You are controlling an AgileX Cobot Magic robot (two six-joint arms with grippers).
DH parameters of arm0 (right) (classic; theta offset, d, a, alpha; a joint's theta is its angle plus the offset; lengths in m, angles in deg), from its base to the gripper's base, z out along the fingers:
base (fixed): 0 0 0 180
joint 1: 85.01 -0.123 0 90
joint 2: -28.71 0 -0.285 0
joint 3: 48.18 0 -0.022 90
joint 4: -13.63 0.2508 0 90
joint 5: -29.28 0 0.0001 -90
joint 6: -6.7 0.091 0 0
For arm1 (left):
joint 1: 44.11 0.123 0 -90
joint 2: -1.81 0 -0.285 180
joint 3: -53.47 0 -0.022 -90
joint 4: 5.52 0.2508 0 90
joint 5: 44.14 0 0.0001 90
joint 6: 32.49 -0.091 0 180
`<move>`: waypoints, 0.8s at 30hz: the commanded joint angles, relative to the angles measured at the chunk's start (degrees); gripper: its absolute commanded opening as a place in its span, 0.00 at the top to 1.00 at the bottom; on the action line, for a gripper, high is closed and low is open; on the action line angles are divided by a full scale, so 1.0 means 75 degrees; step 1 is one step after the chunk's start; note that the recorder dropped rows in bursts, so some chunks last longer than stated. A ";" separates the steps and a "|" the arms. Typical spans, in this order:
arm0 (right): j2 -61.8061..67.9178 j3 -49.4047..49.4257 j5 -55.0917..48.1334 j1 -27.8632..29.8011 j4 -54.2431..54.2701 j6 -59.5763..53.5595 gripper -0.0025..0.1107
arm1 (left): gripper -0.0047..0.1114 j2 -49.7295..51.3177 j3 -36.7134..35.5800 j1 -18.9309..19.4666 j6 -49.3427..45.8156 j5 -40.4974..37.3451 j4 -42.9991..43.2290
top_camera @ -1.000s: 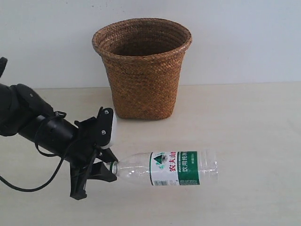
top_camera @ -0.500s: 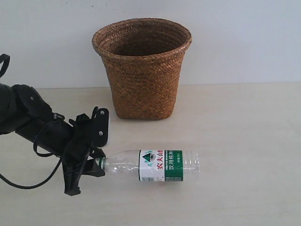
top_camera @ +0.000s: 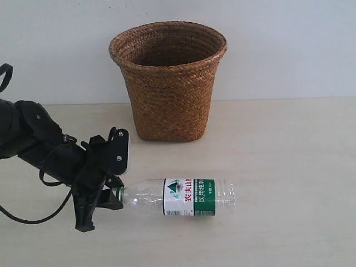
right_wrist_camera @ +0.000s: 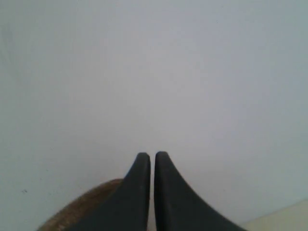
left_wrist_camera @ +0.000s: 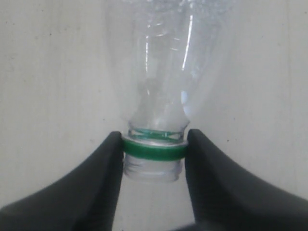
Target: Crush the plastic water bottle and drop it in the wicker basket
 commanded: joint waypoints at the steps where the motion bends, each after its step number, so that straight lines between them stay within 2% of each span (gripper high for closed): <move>1: 0.2658 -0.1478 -0.0823 0.0016 -0.2089 -0.0095 0.98 | 0.93 0.0045 -0.0032 -0.0022 0.0088 -0.0005 -0.0003; 2: 0.3529 -0.2115 -0.1848 -0.0084 -0.3042 0.0430 0.98 | 0.93 0.0045 -0.0032 -0.0022 0.0088 -0.0005 -0.0003; 5: 0.4725 -0.3050 -0.3649 -0.0432 -0.4136 0.1033 0.98 | 0.93 0.0045 -0.0032 -0.0022 0.0088 -0.0005 -0.0003; 8: 0.5758 -0.3971 -0.5778 -0.0839 -0.4243 0.0667 0.98 | 0.93 0.0045 -0.0032 -0.0022 0.0088 -0.0019 -0.0023; 12: 0.6917 -0.5195 -0.8233 -0.1385 -0.3868 -0.0536 0.98 | 0.93 0.0045 -0.0032 -0.0022 0.0088 -0.0019 -0.0023; 15: 0.7463 -0.5895 -0.9515 -0.1717 -0.2850 -0.1923 0.98 | 0.93 0.0045 -0.0032 -0.0022 0.0088 -0.0019 -0.0023; 18: 0.7755 -0.6402 -1.0323 -0.1989 -0.1122 -0.3723 0.98 | 0.93 0.0045 -0.0032 -0.0022 0.0088 -0.0019 -0.0023; 24: 0.7846 -0.6640 -1.0301 -0.2654 0.2442 -0.6942 0.98 | 0.93 0.0045 -0.0032 -0.0022 0.0208 -0.0019 -0.0018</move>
